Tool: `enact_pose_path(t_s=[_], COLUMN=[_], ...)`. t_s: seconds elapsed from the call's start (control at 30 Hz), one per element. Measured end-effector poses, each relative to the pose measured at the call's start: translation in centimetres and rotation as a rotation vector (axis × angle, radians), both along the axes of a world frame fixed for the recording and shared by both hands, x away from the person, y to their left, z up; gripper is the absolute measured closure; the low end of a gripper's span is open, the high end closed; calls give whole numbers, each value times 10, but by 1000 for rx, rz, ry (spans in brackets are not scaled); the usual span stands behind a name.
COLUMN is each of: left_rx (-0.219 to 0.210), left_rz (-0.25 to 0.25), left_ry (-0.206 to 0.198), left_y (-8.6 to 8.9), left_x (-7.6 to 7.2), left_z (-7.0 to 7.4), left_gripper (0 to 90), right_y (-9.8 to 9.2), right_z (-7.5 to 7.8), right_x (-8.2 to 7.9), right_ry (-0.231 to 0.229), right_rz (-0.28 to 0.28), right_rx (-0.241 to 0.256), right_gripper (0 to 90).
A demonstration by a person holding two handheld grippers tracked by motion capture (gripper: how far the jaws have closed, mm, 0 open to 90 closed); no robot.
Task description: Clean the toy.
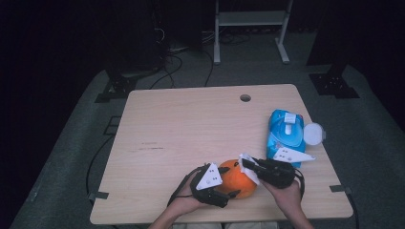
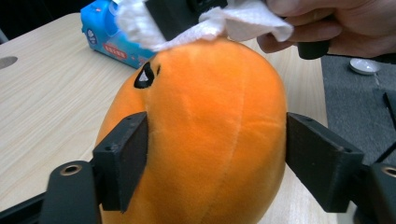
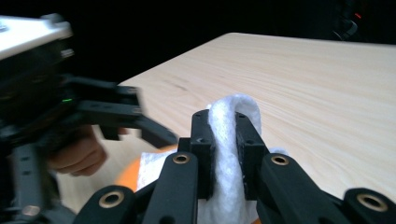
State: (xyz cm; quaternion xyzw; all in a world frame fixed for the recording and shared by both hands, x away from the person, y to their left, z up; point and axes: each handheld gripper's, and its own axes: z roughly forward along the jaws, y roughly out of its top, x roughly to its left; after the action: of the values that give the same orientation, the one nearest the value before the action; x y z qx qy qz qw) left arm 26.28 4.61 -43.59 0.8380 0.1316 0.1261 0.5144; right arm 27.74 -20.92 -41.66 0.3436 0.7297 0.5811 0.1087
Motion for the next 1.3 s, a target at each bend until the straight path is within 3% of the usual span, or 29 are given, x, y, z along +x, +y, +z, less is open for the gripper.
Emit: enact_pose_path(t_s=[0.07, 0.17, 0.27, 0.33, 0.43, 0.53, 0.6, 0.7, 0.77, 0.87, 0.97, 1.07, 1.2, 1.3], left_rx=[-10, -16, -23, -43, -96, -140, -144, -168, -167, -166, -163, -152, -130, -130], left_rz=[18, 38, 47, 50, 64, 71, 73, 63, 67, 77, 73, 66, 52, 62], left_ry=[9, 20, 15, 19, 91, 149, 161, 192, 186, 185, 181, 171, 145, 134], left_y=[-2, -3, 3, 8, 18, 26, 28, 31, 32, 34, 33, 31, 29, 31], left_x=[2, 4, 4, 6, 13, 19, 20, 21, 20, 21, 21, 19, 16, 15], left_z=[-1, -3, -1, 2, 3, 2, 4, 9, 11, 10, 11, 13, 17, 19], left_gripper=[202, 178, 290, 341, 354, 357, 358, 361, 361, 362, 363, 364, 364, 368], right_y=[-6, -1, 4, -2, -16, -18, -15, -8, -5, -3, -5, 2, 22, 22], right_z=[-3, 0, 3, -1, -12, -21, -18, -7, -2, -3, -8, 1, 14, 14], right_x=[2, 0, -3, 0, 7, 10, 9, 2, -2, -1, 1, -7, -21, -20], right_ry=[10, 14, 4, 21, 81, 125, 118, 73, 54, 49, 63, 8, -90, -105], right_rz=[-23, 6, 36, 22, -29, -30, -20, 20, 51, 67, 36, 38, 103, 75], right_rx=[-6, 28, 49, 79, 127, 176, 184, 195, 207, 204, 180, 127, 44, 4], right_gripper=[803, 803, 803, 803, 803, 803, 803, 803, 802, 801, 802, 801, 799, 800])
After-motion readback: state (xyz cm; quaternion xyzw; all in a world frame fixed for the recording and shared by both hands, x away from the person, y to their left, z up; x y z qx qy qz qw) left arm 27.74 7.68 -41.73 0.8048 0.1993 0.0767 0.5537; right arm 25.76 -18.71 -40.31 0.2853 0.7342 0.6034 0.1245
